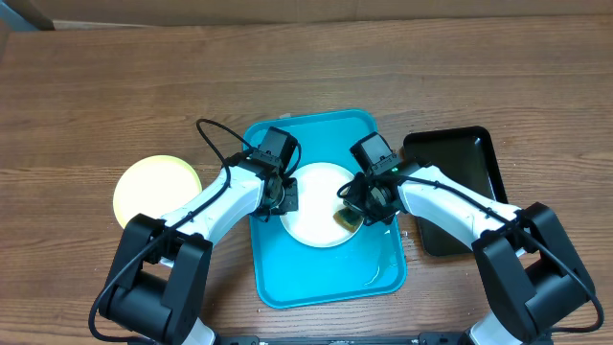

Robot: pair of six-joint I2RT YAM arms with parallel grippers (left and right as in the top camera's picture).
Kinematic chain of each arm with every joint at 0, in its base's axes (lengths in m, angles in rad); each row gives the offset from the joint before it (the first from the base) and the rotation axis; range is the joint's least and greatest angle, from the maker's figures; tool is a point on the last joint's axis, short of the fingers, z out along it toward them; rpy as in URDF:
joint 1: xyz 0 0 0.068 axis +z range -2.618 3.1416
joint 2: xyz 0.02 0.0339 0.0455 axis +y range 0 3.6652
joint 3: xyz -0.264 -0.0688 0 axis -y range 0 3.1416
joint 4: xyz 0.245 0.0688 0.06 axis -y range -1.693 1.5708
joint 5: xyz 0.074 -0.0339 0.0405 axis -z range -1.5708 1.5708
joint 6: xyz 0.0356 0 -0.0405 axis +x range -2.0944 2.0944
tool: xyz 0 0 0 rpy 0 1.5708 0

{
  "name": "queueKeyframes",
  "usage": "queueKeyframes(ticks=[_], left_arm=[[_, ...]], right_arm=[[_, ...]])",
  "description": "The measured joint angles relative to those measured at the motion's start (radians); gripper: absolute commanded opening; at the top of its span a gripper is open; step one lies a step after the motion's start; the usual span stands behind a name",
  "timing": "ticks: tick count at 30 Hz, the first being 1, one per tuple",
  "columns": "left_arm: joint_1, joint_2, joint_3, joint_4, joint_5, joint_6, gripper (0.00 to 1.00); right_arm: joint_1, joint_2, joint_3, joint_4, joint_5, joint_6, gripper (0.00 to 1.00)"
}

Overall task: Clean dirty plates on tray and stack at the side
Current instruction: 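Scrub the small white plate with the sponge in the right gripper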

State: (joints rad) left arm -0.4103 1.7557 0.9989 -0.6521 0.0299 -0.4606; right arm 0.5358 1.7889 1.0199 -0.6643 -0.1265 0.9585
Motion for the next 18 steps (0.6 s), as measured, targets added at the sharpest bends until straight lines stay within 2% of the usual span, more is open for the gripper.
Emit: queueKeyframes(ticks=[4, 7, 9, 10, 12, 14, 16, 18], left_arm=[[0.000, 0.000, -0.003, 0.014, 0.025, 0.000, 0.04], [0.004, 0.000, -0.004, 0.017, 0.037, 0.000, 0.04], [0.011, 0.000, -0.005, 0.021, 0.056, 0.001, 0.22], [0.014, 0.000, -0.006, 0.023, 0.064, 0.003, 0.37], [0.021, 0.002, -0.014, 0.024, 0.069, 0.008, 0.47], [0.027, 0.000, -0.014, 0.025, 0.071, 0.014, 0.48], [0.029, 0.000, -0.014, 0.032, 0.069, 0.026, 0.46], [0.029, 0.000, -0.014, 0.037, 0.070, 0.047, 0.39]], right_arm=[[0.000, -0.001, 0.023, -0.042, 0.035, -0.067, 0.04], [0.000, -0.013, 0.028, -0.055, 0.046, -0.175, 0.04], [0.000, -0.030, 0.028, -0.063, 0.055, -0.276, 0.04], [0.000, -0.035, 0.028, -0.064, 0.061, -0.314, 0.04], [-0.001, -0.043, 0.028, -0.067, 0.079, -0.387, 0.04], [-0.005, -0.043, 0.028, -0.071, 0.095, -0.441, 0.04], [-0.008, -0.043, 0.028, -0.071, 0.106, -0.479, 0.04], [-0.010, -0.043, 0.028, -0.071, 0.113, -0.509, 0.04]])
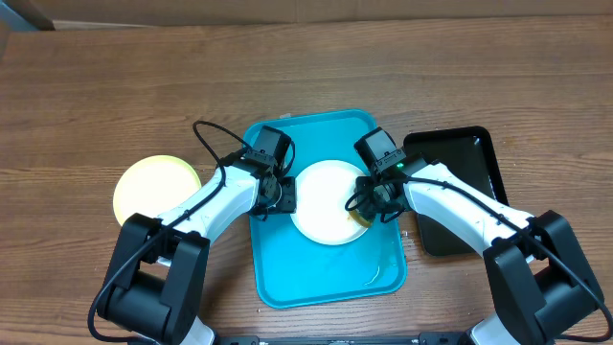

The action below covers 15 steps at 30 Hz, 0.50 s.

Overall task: Clean dirty plates on tray and stack at the side
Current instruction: 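Scrub the small white plate with the sponge in the right gripper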

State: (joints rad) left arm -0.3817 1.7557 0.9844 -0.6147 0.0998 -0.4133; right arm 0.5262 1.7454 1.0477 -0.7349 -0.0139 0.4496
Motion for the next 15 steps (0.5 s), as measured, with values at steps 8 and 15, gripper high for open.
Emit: queueKeyframes(ticks=[8, 15], left_arm=[[-0.003, 0.008, 0.001, 0.097, 0.017, 0.136, 0.04], [-0.004, 0.008, 0.002, 0.093, 0.031, 0.204, 0.04]], right_arm=[[0.000, 0.000, 0.000, 0.020, 0.007, -0.070, 0.04], [0.000, 0.000, 0.001, 0.047, -0.037, -0.132, 0.04]])
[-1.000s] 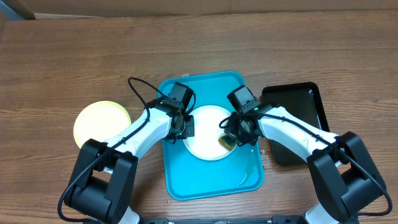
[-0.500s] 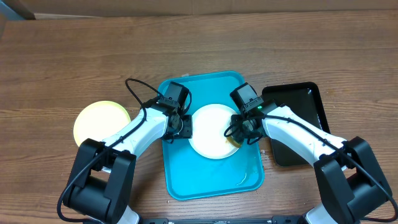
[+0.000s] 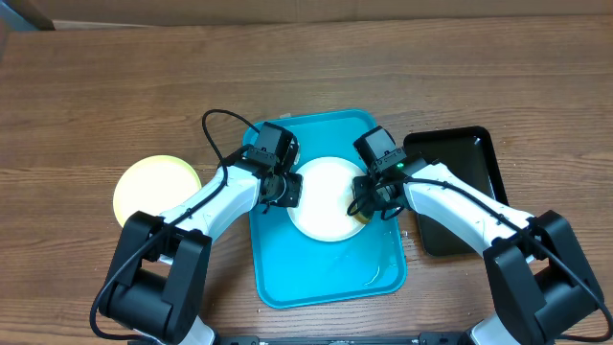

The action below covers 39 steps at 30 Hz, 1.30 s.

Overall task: Clean dirty plates on tray and stack at the side
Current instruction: 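Scrub the small white plate with the sponge in the right gripper, then return the sponge to the water and lift the white plate left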

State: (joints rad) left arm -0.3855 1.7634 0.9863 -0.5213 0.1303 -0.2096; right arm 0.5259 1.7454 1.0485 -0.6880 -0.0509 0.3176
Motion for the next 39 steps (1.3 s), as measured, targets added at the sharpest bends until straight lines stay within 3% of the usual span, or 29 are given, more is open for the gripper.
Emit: queueKeyframes(ticks=[6, 11, 18, 28, 39], left_arm=[[0.001, 0.000, 0.000, -0.039, 0.050, -0.077, 0.04], [0.001, 0.000, 0.000, -0.063, 0.069, -0.159, 0.04], [0.001, 0.002, 0.000, -0.072, 0.067, -0.210, 0.04], [0.002, 0.002, 0.002, -0.085, 0.054, -0.219, 0.04], [0.042, 0.002, 0.003, -0.107, 0.075, -0.217, 0.04]], right_arm=[[0.077, 0.000, 0.010, 0.064, -0.050, -0.002, 0.04], [0.185, 0.002, 0.010, 0.105, -0.001, 0.090, 0.04], [0.201, 0.077, 0.012, 0.100, 0.076, 0.142, 0.04], [0.188, 0.077, 0.019, -0.060, 0.379, 0.249, 0.04], [0.187, 0.079, 0.120, -0.211, 0.446, 0.338, 0.04]])
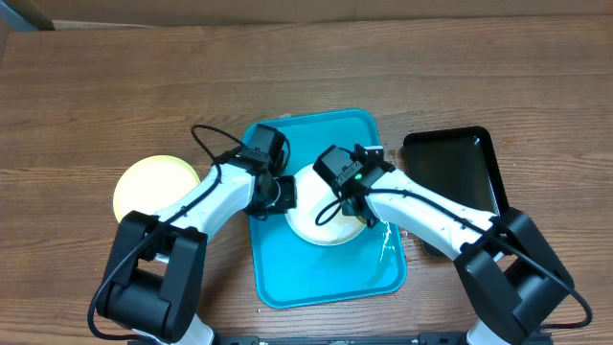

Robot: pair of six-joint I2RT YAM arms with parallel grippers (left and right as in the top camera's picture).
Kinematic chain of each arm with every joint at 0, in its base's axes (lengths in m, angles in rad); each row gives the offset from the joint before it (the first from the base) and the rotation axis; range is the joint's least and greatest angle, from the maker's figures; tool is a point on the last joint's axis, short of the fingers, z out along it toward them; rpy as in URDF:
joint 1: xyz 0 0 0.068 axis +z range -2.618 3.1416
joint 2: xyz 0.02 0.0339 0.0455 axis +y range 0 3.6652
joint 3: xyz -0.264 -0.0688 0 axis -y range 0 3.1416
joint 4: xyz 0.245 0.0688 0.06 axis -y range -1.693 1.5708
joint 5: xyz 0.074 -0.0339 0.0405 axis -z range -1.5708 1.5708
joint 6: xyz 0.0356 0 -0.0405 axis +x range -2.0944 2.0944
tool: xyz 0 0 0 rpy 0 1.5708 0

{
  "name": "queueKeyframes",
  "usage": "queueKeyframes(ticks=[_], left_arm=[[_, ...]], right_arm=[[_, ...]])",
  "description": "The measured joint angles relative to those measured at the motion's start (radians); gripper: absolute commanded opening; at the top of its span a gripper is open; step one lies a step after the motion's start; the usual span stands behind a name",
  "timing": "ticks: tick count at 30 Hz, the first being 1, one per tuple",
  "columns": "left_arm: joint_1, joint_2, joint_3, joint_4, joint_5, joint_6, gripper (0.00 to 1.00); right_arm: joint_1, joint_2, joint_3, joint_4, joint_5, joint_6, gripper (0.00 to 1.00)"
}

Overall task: Clean dirty plates on tray and stack at the side
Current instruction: 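Return the sponge to the water and lift the white plate left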

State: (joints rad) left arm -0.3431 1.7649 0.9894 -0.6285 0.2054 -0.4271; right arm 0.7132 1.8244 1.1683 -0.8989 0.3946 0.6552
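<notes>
A white plate (pixel 314 222) lies on the blue tray (pixel 326 273), partly covered by my right arm. My left gripper (pixel 284 193) is at the plate's left rim and looks shut on it. The right wrist leans over the middle of the plate. My right gripper (pixel 360 215) points down to the plate's right side, where a bit of yellow-green sponge (pixel 368 222) shows under the arm. The fingers themselves are mostly hidden, and the gripper seems shut on the sponge. A yellow plate (pixel 156 187) sits on the table to the left.
A black tray (pixel 458 168) lies to the right of the blue tray, with my right arm crossing its near corner. Wet streaks show on the blue tray's near right part. Brown tabletop surrounds everything.
My right wrist has swung left, from the plate's right edge to over its middle, while the sponge stays near the right rim. The left gripper stays at the left rim, slightly lower.
Throughout, my left gripper stayed at the white plate's left rim and the right gripper held the sponge on the plate's right side, shifting slightly between moments. Now the right wrist leans far over the plate. The plate has stayed on the blue tray.
</notes>
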Motion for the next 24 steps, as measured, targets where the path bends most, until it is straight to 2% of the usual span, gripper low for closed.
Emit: queueKeyframes(ticks=[4, 8, 11, 16, 20, 24], left_arm=[[0.025, 0.000, 0.001, -0.003, -0.023, 0.017, 0.04], [0.025, 0.000, 0.002, -0.003, -0.032, 0.049, 0.04], [0.025, 0.000, 0.004, -0.003, -0.037, 0.072, 0.04], [0.025, 0.000, 0.015, -0.019, -0.037, 0.122, 0.04], [0.025, 0.000, 0.044, -0.073, -0.034, 0.157, 0.04], [0.025, 0.000, 0.123, -0.147, -0.034, 0.192, 0.04]], right_arm=[[-0.038, -0.048, 0.034, -0.041, -0.033, 0.003, 0.04], [-0.115, -0.171, 0.048, -0.080, -0.108, -0.003, 0.04], [-0.233, -0.247, 0.058, -0.116, -0.178, -0.033, 0.04], [-0.459, -0.258, 0.050, -0.130, -0.320, -0.119, 0.04], [-0.604, -0.258, -0.034, -0.088, -0.385, -0.163, 0.04], [-0.694, -0.258, -0.201, 0.002, -0.430, -0.188, 0.05]])
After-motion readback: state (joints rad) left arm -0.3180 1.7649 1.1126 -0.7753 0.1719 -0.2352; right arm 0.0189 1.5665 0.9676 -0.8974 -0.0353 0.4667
